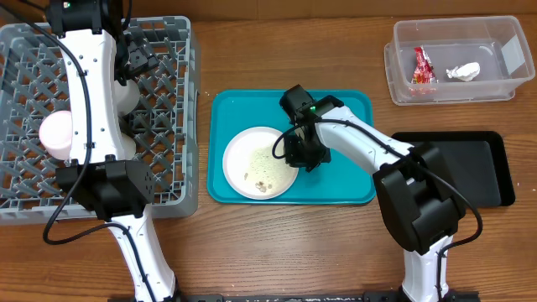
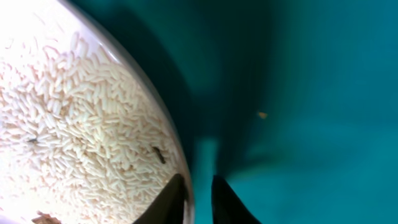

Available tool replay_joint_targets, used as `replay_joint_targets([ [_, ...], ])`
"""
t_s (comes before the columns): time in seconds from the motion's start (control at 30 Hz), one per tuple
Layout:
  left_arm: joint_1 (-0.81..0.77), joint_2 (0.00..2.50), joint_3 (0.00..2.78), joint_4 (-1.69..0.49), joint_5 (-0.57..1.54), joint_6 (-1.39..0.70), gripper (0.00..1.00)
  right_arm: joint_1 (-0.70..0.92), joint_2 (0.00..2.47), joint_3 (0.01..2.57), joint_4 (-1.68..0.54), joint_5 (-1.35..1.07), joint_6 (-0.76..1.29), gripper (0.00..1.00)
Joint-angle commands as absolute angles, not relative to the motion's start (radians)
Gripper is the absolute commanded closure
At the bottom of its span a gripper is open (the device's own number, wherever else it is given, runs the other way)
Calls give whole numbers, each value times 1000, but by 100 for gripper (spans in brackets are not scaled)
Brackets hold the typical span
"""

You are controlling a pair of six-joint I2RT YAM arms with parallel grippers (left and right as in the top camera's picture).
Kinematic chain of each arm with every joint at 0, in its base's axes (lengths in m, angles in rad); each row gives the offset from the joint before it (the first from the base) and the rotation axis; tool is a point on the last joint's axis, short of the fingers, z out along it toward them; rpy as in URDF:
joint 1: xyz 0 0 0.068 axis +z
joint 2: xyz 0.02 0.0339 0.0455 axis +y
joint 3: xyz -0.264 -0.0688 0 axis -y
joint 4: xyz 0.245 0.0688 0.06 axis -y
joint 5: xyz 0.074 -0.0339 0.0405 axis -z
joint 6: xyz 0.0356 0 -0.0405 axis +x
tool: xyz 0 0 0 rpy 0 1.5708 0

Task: Sort waste into correct bins and load items into the dishwasher
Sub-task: 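Move the right gripper back to the tray and grip the white plate's rim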

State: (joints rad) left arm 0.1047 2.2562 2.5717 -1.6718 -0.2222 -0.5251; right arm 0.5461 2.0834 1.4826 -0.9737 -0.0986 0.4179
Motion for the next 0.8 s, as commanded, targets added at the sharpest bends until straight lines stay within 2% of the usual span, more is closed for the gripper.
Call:
replay_joint_targets([
  [0.0, 104, 2257, 2574, -1670, -243, -527, 0, 513, 2060, 1477, -990, -1, 425, 85],
  [0.27, 104, 2257, 2574, -1670, -242, -527, 0, 377, 2059, 1511, -1092, 117, 422, 84],
  [0.53, 104, 2257, 2574, -1670, -243, -527, 0, 256, 2059, 1699, -1291, 118, 407, 83],
  [0.67, 104, 2257, 2574, -1670, -243, -527, 0, 255, 2057, 1824, -1393, 80, 385, 83],
  [0.77, 104, 2257, 2574, -1670, -242, -527, 0, 279, 2055, 1886, -1416, -64, 304, 80],
])
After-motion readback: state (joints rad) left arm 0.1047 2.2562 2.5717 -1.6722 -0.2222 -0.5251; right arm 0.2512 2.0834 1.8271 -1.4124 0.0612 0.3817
